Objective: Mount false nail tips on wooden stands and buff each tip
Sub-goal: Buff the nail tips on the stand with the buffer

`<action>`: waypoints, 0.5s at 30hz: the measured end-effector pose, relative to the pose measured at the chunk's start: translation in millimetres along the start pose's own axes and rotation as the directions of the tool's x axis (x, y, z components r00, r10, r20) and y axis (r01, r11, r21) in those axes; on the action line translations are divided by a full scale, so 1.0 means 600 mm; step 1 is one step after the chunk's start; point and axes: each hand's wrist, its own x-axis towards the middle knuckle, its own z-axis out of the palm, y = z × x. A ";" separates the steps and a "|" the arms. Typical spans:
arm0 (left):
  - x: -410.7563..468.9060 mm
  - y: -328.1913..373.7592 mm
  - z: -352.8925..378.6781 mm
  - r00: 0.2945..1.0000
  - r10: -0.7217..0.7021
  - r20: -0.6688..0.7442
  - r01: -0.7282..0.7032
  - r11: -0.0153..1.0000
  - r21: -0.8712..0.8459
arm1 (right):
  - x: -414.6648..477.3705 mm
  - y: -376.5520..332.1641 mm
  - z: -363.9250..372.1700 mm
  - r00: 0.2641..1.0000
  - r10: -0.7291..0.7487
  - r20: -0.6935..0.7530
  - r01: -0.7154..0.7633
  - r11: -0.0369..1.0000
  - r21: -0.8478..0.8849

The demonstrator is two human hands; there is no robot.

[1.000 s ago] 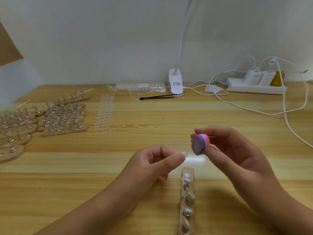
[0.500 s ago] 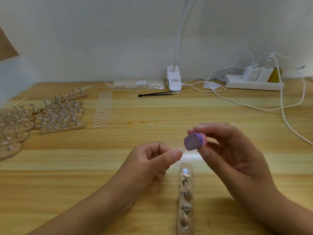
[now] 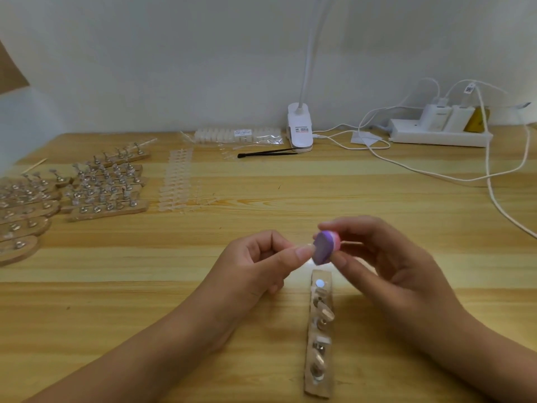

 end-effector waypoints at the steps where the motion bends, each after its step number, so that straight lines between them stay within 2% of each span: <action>1: 0.001 0.000 0.000 1.000 0.000 0.000 0.000 1.000 -0.004 | 0.000 0.000 -0.001 0.999 0.005 -0.031 -0.005 1.000 0.018; 3: 0.001 -0.001 0.001 1.000 0.003 -0.003 -0.003 1.000 0.004 | 0.000 -0.001 -0.001 0.998 -0.005 -0.059 0.007 0.999 0.035; 6: 0.000 0.000 0.002 1.000 0.006 -0.010 -0.006 1.000 -0.003 | -0.006 -0.002 0.003 1.000 0.024 -0.016 -0.024 0.999 0.036; 9: 0.001 0.000 0.002 1.000 0.004 -0.025 -0.004 1.000 0.005 | -0.005 -0.005 0.004 0.999 -0.013 -0.051 0.016 0.998 0.060; 14: -0.001 0.000 0.003 1.000 0.016 -0.008 -0.016 0.999 0.031 | 0.003 -0.008 -0.011 0.984 0.103 -0.147 -0.080 0.985 0.152; 15: -0.002 0.000 0.003 1.000 0.015 -0.003 -0.015 0.999 0.037 | 0.004 -0.009 -0.014 0.983 0.127 -0.130 -0.106 0.981 0.161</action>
